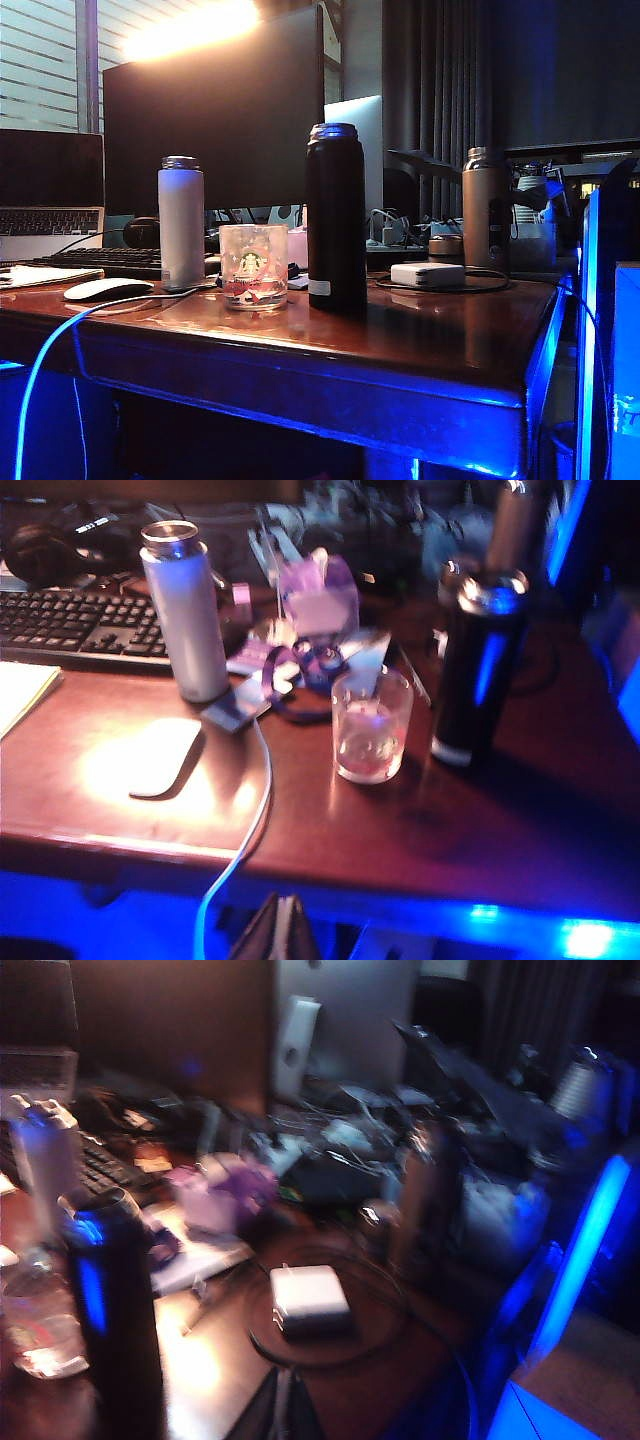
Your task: Pick up the black thermos, pour a little water from inside into the glass cup, then place the black thermos back on the table.
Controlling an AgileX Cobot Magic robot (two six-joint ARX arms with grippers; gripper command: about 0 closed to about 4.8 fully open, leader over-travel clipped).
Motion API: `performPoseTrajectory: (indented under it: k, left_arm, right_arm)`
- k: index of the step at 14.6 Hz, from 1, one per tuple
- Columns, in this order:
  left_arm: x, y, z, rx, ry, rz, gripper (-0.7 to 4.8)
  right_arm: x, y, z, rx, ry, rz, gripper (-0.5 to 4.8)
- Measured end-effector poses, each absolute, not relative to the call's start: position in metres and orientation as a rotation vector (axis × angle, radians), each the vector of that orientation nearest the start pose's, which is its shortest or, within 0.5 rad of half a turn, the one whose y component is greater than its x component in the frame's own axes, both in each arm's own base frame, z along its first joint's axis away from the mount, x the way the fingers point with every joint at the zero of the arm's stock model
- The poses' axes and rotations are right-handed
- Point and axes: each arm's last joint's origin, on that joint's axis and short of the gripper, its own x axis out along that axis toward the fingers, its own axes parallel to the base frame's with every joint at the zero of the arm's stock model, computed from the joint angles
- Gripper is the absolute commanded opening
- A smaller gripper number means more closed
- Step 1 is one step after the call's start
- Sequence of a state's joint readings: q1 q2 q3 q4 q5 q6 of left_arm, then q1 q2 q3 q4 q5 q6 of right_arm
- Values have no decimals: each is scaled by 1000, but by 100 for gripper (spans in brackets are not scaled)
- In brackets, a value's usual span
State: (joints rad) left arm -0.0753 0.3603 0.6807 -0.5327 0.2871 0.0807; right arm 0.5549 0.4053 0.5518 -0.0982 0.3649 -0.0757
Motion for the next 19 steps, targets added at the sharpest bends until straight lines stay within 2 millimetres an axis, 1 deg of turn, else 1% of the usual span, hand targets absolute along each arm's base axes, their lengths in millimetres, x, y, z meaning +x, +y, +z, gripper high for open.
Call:
performPoseTrajectory:
  k: [1, 2, 5, 8, 11, 12, 13, 14, 16, 19]
  left_arm:
    - [82, -14, 307, 40, 191, -368, -6]
    - [85, -15, 303, 27, 192, -366, -6]
    - [86, -15, 288, 16, 240, -366, -6]
    - [83, -14, 279, 7, 226, -364, -6]
    - [85, -15, 267, -8, 262, -363, -6]
    - [86, -15, 265, -8, 266, -363, -6]
    - [87, -15, 263, -8, 257, -363, -6]
    - [89, -15, 261, -21, 243, -362, -6]
    - [95, -15, 250, -57, 227, -357, -6]
    - [103, -15, 223, -65, 244, -337, -6]
  right_arm:
    - [94, 46, 294, -48, -59, 185, -5]
    - [92, 44, 274, -52, -43, 185, -5]
    - [93, 46, 219, -1, 58, 187, -5]
    - [94, 45, 183, 35, 120, 147, -5]
    - [95, 45, 162, 22, 155, 131, -5]
    - [95, 45, 153, 7, 183, 129, -5]
    - [94, 45, 148, -1, 199, 128, -5]
    - [94, 45, 148, -2, 201, 128, -5]
    - [94, 44, 146, -14, 223, 127, -4]
    - [94, 43, 145, -22, 222, 76, -5]
